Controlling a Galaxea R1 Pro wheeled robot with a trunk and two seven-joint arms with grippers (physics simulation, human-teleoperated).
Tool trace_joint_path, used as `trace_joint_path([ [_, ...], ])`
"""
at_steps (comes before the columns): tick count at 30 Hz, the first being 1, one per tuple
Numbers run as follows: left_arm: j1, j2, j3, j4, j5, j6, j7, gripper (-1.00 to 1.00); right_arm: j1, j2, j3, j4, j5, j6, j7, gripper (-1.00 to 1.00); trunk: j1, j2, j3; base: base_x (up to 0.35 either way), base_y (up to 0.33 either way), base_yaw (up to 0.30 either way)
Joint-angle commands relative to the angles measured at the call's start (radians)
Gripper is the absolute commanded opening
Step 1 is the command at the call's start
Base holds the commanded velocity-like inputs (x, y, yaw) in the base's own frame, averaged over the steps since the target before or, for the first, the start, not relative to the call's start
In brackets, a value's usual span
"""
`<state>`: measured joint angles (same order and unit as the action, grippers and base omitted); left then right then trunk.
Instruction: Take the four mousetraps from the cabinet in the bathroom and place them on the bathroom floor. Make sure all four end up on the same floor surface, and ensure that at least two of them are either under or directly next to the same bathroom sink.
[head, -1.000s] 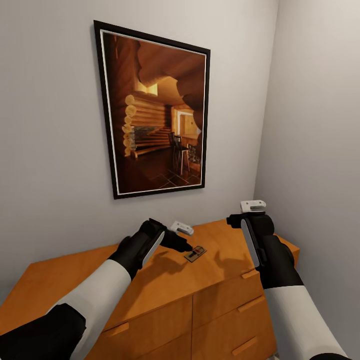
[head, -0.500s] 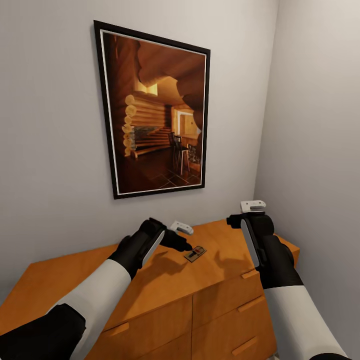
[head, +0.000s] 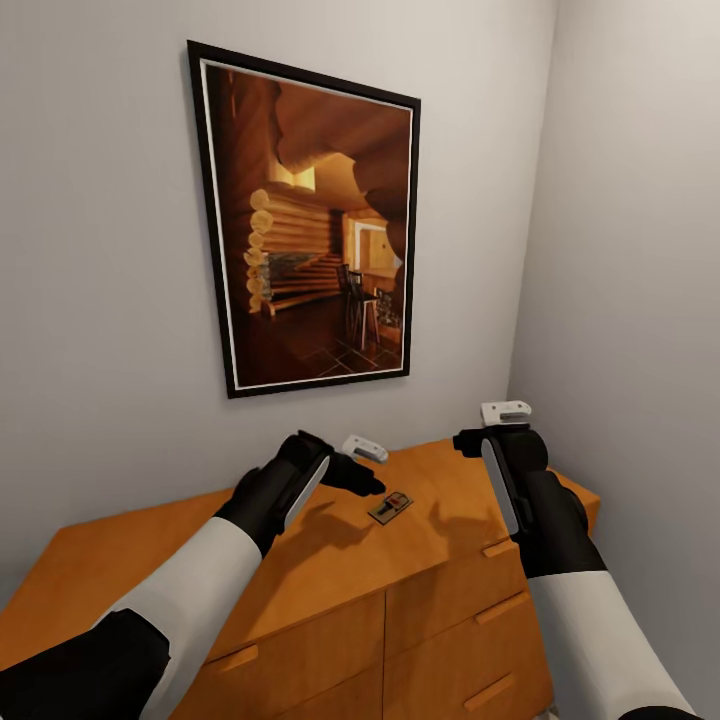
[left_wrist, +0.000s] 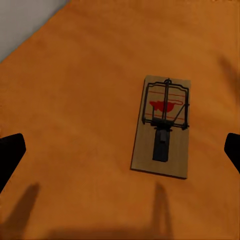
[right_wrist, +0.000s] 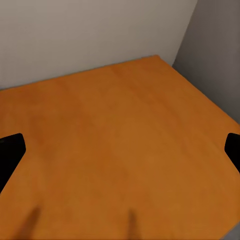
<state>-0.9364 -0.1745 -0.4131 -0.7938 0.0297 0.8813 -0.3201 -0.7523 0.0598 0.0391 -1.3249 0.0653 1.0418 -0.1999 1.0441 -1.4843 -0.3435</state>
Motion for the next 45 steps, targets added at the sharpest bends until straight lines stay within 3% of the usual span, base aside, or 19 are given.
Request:
trace_joint_path([
  [1,-0.001,0.0,0.0,0.0,0.003,0.005,0.0,1.0,-0.001,0.0,0.001,-0.001,0.006,0.005,0.002,1.0,0.0,-0.001,-0.001,0.074,0.0,0.0],
  [22,-0.001,0.0,0.0,0.001,0.012,-0.001,0.004,1.0,-0.001,0.0,0.001,-0.001,0.004,0.005,0.002,1.0,0.0,-0.001,-0.001,0.251,0.0,0.0],
  [45,-0.001,0.0,0.0,0.002,0.024,0.0,0.0,1.0,-0.001,0.0,0.001,0.001,0.002,0.005,0.003,1.0,0.0,-0.001,-0.001,0.029,0.0,0.0],
])
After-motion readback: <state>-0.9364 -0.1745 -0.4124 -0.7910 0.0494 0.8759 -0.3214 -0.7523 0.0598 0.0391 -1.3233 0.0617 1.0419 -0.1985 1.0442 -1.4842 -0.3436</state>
